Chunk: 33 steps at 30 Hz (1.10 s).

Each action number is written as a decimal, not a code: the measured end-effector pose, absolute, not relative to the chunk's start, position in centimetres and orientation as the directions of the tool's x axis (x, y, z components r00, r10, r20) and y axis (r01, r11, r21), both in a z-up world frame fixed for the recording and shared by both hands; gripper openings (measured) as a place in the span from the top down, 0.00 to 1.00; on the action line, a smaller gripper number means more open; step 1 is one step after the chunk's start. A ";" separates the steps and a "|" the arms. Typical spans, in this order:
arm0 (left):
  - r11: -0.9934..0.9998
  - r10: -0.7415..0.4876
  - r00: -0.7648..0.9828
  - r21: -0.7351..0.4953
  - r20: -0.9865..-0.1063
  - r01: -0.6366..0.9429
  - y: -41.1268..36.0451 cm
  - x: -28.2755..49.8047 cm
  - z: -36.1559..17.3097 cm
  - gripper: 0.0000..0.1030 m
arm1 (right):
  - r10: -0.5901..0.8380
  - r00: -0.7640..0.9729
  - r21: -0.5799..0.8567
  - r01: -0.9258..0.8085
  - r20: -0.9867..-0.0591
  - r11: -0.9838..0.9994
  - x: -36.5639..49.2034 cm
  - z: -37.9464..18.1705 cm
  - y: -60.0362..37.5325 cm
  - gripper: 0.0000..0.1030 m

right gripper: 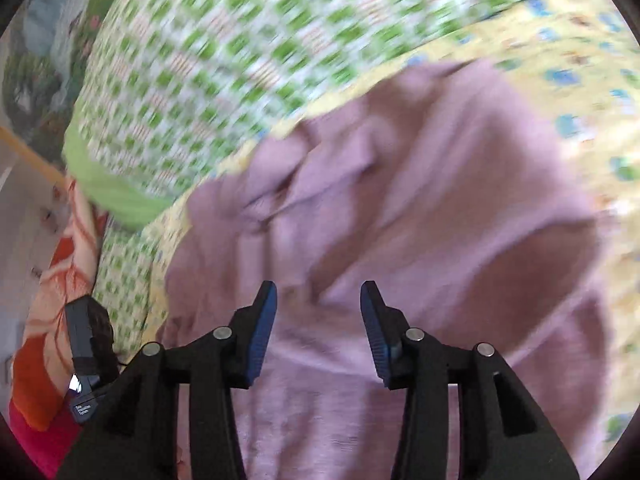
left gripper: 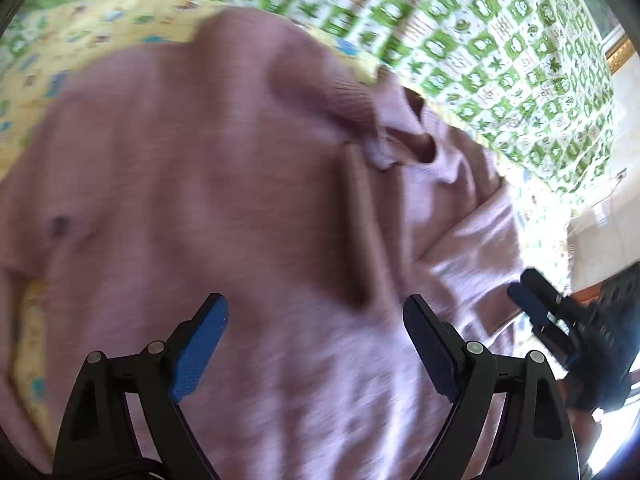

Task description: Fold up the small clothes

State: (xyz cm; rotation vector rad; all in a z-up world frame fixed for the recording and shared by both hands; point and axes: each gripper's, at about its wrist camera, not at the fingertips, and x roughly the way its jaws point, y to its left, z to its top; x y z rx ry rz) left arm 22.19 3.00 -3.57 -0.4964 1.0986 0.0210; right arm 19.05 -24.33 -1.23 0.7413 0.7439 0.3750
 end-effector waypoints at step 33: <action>0.857 -0.363 0.498 -0.492 -0.788 -0.155 -0.8 20.5 -3.1 0.30 | 0.458 0.702 0.711 0.097 -0.545 0.696 18.4 -3.3 -30.8 0.56</action>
